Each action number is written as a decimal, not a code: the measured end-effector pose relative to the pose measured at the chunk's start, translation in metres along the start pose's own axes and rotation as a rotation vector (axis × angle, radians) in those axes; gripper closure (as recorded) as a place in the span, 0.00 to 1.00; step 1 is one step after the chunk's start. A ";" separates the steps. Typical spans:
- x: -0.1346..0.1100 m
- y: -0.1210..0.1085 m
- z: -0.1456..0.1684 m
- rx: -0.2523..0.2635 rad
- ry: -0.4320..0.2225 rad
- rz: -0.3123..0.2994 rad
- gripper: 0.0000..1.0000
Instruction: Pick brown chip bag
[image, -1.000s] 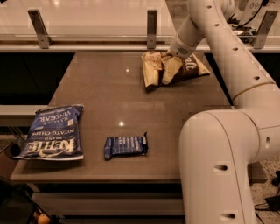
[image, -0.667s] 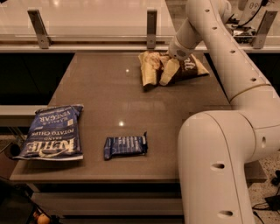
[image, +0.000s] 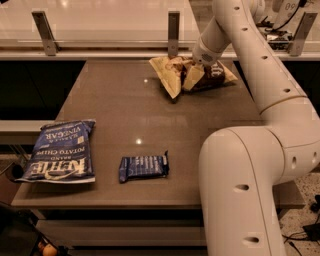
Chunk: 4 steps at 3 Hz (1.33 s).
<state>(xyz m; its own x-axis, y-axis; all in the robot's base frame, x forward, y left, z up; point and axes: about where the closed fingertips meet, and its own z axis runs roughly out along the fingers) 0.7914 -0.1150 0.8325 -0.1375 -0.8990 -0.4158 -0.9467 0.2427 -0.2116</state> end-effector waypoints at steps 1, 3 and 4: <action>0.000 0.000 -0.001 0.000 0.000 0.000 1.00; -0.001 0.000 -0.001 0.000 0.000 0.000 1.00; -0.016 -0.003 -0.037 0.049 -0.003 -0.037 1.00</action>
Offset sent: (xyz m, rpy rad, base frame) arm -0.0002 0.0000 0.0009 0.0000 -0.0002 0.0000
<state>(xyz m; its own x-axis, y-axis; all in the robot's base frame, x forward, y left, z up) 0.7854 -0.1149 0.8723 -0.1015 -0.9068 -0.4092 -0.9359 0.2265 -0.2699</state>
